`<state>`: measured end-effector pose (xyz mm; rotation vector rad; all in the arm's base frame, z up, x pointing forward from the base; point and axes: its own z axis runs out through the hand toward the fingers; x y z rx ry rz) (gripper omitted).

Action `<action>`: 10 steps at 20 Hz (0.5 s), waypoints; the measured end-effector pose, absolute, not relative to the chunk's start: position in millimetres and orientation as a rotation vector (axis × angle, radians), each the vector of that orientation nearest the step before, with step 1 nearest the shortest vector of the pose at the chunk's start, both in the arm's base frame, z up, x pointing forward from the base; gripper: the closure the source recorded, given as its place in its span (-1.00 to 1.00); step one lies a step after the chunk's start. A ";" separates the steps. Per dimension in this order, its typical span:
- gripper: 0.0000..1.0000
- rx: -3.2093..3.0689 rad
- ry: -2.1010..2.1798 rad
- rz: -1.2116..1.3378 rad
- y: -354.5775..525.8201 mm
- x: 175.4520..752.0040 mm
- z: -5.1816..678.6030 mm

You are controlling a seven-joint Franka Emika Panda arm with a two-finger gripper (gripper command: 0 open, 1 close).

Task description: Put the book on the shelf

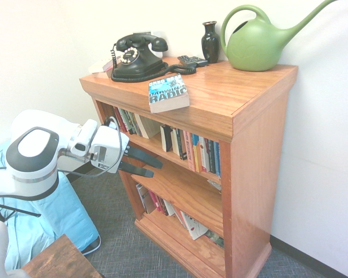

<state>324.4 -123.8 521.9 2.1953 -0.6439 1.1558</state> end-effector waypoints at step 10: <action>-1.00 2.056 -0.300 1.327 -145.8 332.3 556.8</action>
